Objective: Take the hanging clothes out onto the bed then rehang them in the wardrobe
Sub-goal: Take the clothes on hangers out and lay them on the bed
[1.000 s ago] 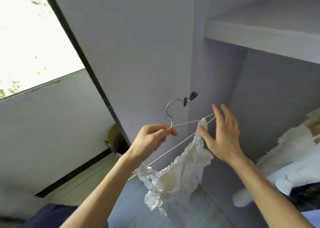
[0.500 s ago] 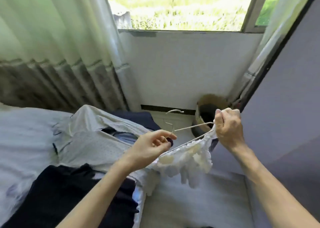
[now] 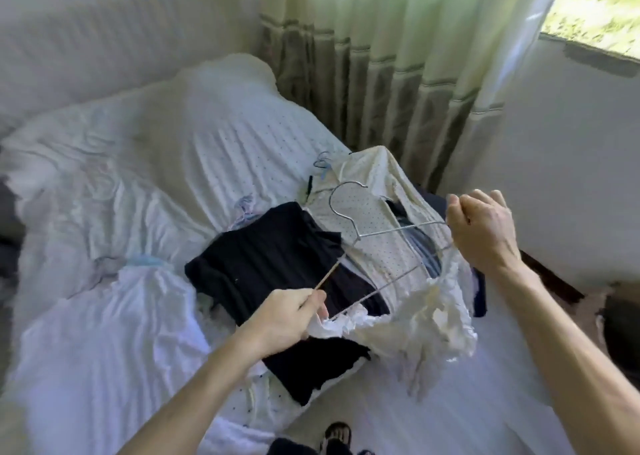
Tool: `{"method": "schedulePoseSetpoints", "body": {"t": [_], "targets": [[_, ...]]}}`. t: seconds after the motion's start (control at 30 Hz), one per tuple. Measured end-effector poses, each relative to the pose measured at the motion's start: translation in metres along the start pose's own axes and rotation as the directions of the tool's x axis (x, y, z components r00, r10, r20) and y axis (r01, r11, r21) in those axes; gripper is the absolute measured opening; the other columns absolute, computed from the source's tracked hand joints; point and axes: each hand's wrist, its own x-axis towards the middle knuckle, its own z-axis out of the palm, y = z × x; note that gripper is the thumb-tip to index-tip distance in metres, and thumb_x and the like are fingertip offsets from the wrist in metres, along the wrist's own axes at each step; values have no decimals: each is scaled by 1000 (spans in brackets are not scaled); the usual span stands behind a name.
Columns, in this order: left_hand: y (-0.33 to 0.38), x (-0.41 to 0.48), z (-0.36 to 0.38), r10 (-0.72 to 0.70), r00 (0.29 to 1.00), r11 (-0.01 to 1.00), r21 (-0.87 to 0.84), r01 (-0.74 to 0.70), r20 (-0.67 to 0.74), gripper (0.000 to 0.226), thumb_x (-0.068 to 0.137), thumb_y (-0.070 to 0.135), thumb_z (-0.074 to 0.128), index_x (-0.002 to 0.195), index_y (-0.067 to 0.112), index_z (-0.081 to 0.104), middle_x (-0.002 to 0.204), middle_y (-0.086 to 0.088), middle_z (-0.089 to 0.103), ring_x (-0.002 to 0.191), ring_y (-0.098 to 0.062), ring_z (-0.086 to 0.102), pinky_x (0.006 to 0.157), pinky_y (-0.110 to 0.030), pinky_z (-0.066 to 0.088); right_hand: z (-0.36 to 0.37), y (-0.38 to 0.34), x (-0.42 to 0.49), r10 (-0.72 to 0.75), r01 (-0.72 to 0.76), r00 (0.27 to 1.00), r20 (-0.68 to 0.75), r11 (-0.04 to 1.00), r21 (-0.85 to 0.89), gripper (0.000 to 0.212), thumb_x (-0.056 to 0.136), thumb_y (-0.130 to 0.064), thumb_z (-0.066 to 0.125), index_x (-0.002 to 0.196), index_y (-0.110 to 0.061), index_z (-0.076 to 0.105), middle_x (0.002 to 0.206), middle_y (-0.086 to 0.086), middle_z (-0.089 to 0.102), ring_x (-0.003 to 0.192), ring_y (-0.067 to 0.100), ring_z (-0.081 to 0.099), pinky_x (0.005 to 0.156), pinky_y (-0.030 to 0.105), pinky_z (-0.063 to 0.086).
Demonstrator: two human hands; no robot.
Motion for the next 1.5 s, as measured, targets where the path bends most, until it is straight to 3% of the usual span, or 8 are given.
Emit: {"method": "schedulePoseSetpoints", "body": {"t": [0.13,0.37,0.47,0.57,0.7,0.93,1.2,1.5], "targets": [[-36,-68,-32,-175,983,984,-52,172,-53,46,105,43,40,78,22,72,49,4,56,50,-13,60,59,-25,47,49,-69,0,-134,120,961,242,990,71,51,102,-31,42,59,-6,52,71,1,57,82,24,43,74,38,41],[-70,-219,-66,-398,916,907,-129,400,40,47,102,55,36,91,26,71,52,8,60,53,-13,61,66,-31,47,92,-182,-61,-387,230,778,496,909,349,49,96,-26,46,54,-4,35,56,2,45,70,23,45,60,35,31],[-73,-265,-92,-456,887,889,-93,449,-80,47,99,62,35,89,33,71,54,-3,59,51,-15,59,62,-31,45,96,-230,-80,-456,254,711,535,876,410,48,96,-31,43,56,-7,32,53,2,38,57,20,38,52,33,30],[-74,-304,-114,-488,838,872,-116,475,-242,39,100,54,43,90,28,70,54,4,60,51,-13,56,59,-28,44,95,-275,-94,-521,284,645,559,842,458,50,97,-35,41,57,-6,36,52,4,41,58,24,40,51,34,30],[-73,-357,-145,-471,780,882,-205,424,-412,26,97,46,55,94,24,69,79,0,75,52,-13,50,62,-33,45,85,-329,-111,-594,277,553,585,793,543,56,100,-45,40,62,-3,41,58,8,47,63,30,50,60,37,41],[-83,-425,-215,-466,600,883,-298,363,-650,21,88,43,67,93,25,76,73,-10,72,52,-17,39,51,-24,35,81,-423,-128,-697,303,460,550,705,641,60,97,-54,39,69,-2,48,63,8,56,61,23,52,59,36,40],[-167,-384,-331,-346,475,921,-197,335,-809,17,89,47,69,90,31,76,76,6,76,79,-2,68,82,-22,45,152,-526,-100,-639,222,520,567,742,633,49,97,-46,41,66,-9,42,63,11,50,59,21,46,58,34,37],[-416,-223,-395,-417,582,905,-258,339,-698,20,92,43,67,85,26,76,72,16,71,70,0,64,69,-33,50,346,-566,-90,-373,196,460,806,928,317,59,100,-55,38,76,-3,54,69,8,56,63,22,53,59,32,37]]}}
